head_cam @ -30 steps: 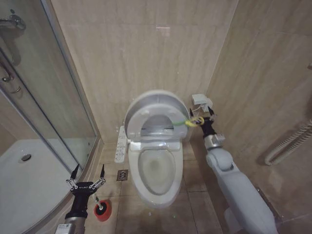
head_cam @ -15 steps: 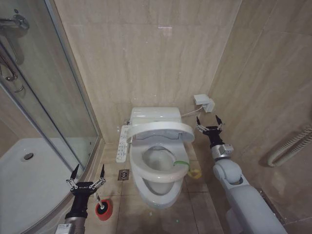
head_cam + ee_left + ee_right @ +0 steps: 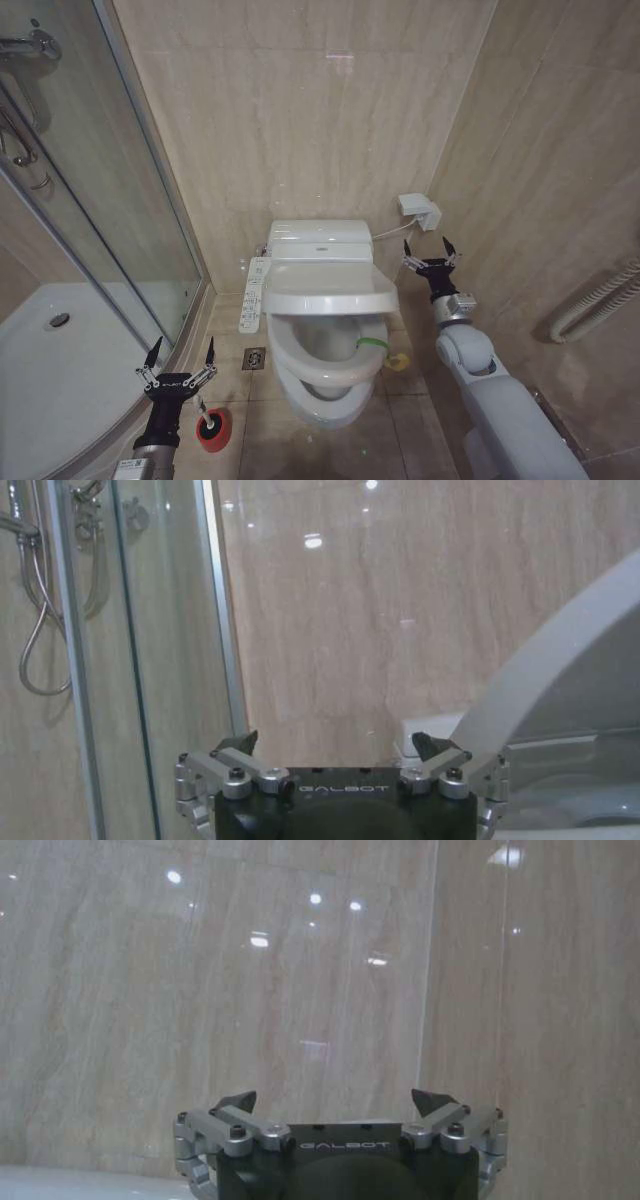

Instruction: Open the toilet lid, clean the toilet bowl with a toilet brush, close the toilet lid, and flush.

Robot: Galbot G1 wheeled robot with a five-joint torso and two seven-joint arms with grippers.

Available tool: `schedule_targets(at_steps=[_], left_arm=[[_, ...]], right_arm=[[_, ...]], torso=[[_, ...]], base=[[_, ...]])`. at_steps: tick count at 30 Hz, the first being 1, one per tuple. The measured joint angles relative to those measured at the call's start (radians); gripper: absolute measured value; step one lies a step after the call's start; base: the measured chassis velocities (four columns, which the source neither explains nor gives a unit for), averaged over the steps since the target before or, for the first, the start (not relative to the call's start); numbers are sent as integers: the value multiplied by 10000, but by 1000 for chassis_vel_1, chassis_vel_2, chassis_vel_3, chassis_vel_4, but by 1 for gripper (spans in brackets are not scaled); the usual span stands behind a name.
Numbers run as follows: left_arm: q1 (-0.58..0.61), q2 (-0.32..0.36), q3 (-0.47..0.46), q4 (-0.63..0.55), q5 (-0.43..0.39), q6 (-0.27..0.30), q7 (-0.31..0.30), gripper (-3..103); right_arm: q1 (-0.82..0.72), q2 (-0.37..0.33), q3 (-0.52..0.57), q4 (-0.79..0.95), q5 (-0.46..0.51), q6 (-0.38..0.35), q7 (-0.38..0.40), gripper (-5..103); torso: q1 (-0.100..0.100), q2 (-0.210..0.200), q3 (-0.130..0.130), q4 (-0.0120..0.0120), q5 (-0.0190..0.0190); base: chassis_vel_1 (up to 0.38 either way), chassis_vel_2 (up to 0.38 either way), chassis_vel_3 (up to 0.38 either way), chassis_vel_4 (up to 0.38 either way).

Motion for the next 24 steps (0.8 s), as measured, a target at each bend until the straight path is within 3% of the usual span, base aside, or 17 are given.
schedule_targets(at_steps=[8,24], left_arm=[[0,0,0,0,0,0,0,100],[0,0,0,0,0,0,0,100]], right_arm=[[-1127,-129,199,744,60,-493,329,100],[-2938,333,166,1906,-305,-657,710,100]], torso=[[0,2,0,-1,-1],[-1,2,0,2,-1]], base=[[0,0,0,0],[0,0,0,0]])
